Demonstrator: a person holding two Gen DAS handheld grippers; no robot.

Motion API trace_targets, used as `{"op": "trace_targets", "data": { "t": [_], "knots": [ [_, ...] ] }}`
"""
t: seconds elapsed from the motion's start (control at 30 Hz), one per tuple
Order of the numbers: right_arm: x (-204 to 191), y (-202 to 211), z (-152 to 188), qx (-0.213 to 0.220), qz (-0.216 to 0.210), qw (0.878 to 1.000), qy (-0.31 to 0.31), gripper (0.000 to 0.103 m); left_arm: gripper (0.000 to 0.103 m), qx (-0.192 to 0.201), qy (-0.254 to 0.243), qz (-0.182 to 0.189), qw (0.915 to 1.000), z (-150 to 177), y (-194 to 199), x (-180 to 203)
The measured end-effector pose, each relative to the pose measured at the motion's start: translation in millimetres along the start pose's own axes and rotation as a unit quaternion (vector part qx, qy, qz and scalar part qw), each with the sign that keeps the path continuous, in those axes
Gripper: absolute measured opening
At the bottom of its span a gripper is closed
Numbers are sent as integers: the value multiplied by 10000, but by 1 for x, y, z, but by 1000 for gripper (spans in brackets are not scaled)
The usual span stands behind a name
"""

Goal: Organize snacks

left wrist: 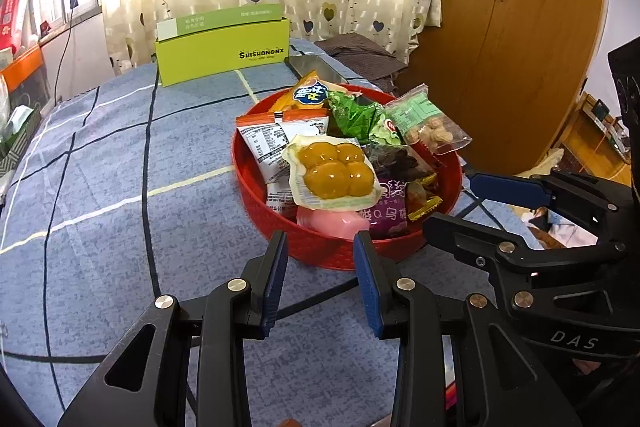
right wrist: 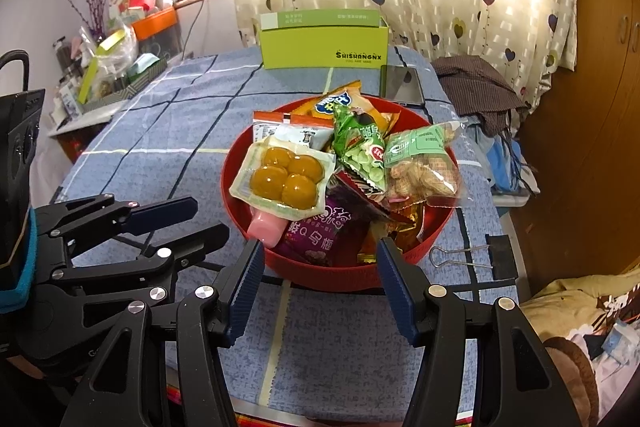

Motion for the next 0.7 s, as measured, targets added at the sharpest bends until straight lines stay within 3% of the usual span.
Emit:
{"op": "trace_targets", "data": {
  "t": [0.7],
  "knots": [
    [0,-1,1,-39,16,10000,14,57,35,-65,33,-138,9999,0,-3,-1]
  ]
}}
Point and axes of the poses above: each gripper's, at about its wrist camera, not at the fingertips, and y roughly against the way its jaws point, x to its right, z to its underside, the point moved 6 cm from there along -y, roughly the way its jaws point, and after that the axes turned 1 degree about -x, right-handed, at the moved point
